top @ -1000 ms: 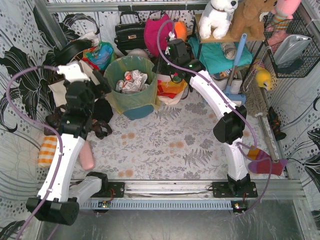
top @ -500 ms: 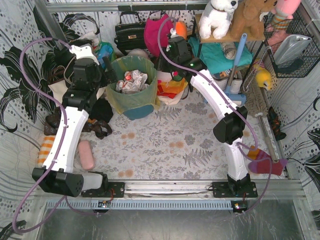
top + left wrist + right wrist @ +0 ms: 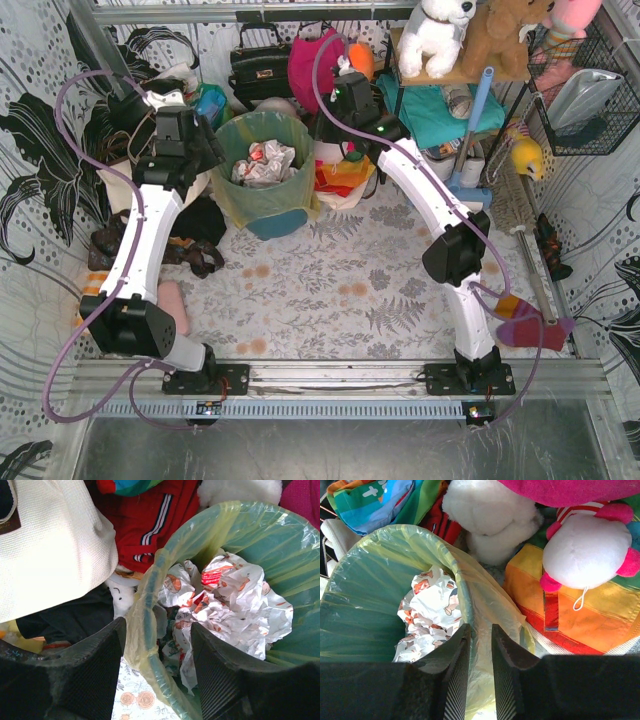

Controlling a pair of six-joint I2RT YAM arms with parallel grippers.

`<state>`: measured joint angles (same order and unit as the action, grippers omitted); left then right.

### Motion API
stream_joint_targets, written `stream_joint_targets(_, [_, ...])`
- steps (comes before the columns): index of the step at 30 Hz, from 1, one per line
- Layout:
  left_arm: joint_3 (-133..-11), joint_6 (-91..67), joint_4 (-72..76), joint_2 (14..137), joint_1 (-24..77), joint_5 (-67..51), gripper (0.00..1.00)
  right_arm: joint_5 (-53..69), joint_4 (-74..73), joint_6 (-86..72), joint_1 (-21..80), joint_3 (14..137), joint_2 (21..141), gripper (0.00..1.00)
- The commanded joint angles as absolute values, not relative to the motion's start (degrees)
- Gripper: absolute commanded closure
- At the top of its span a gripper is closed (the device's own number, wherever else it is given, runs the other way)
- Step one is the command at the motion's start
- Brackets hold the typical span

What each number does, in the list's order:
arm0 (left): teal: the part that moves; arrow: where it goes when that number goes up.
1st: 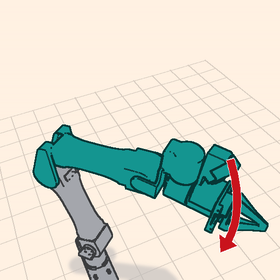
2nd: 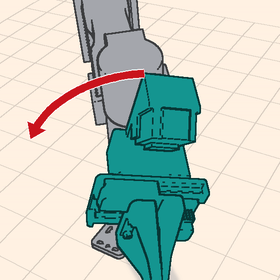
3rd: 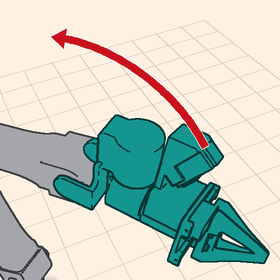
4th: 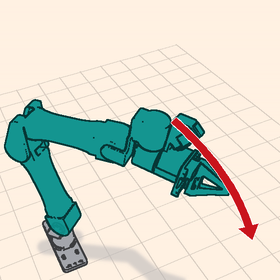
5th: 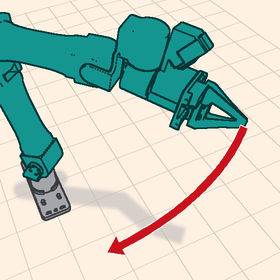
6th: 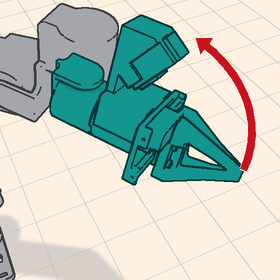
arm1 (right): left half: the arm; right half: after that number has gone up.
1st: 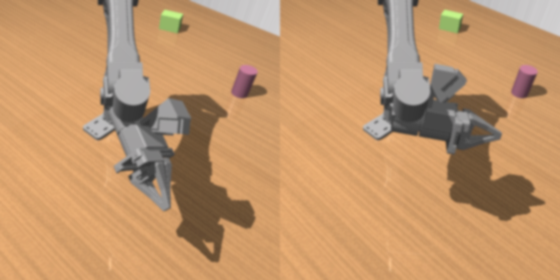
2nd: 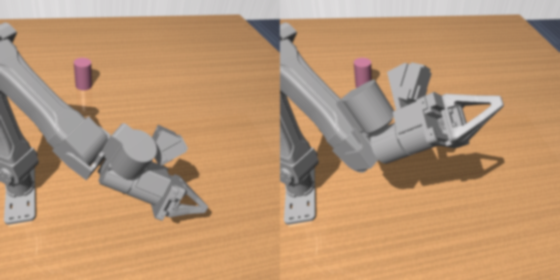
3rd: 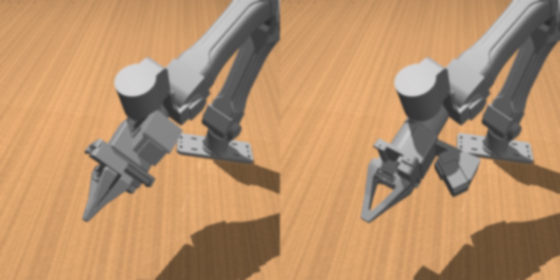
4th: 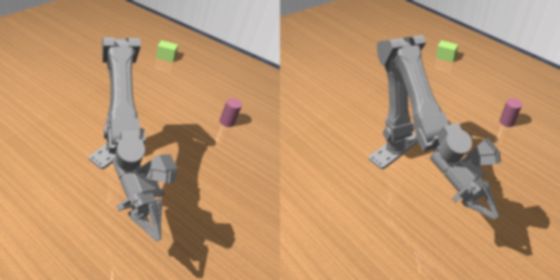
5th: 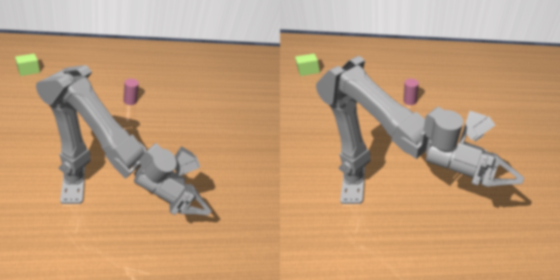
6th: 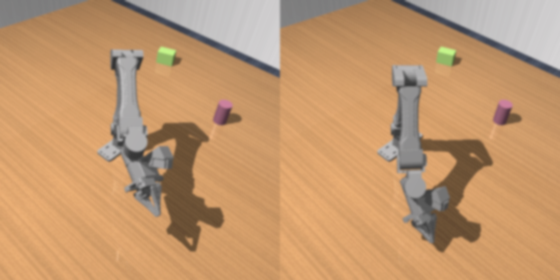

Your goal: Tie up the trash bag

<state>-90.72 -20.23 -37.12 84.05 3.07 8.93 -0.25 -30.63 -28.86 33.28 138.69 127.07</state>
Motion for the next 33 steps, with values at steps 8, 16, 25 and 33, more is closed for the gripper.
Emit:
stream_joint_targets(8, [-92.30, -20.55, -35.95, 85.03, 2.46, 7.72, 0.48, 0.34, -30.59, -27.95, 33.88, 140.96, 127.97, 0.78])
stream_joint_targets(16, [-91.23, -20.45, -35.54, 85.84, 2.29, 10.77, 0.53, 0.33, -30.58, -27.76, 34.02, 140.71, 128.53, 0.79])
stream_joint_targets(25, [-90.22, -20.40, -34.97, 87.01, 2.03, 11.51, 0.59, 1.77, -29.73, -27.91, 34.04, 140.89, 129.43, 0.80])
stream_joint_targets(33, [-89.47, -20.48, -34.37, 87.76, 1.93, 10.76, 0.69, 3.87, -29.14, -28.09, 34.70, 141.59, 130.60, 0.80])
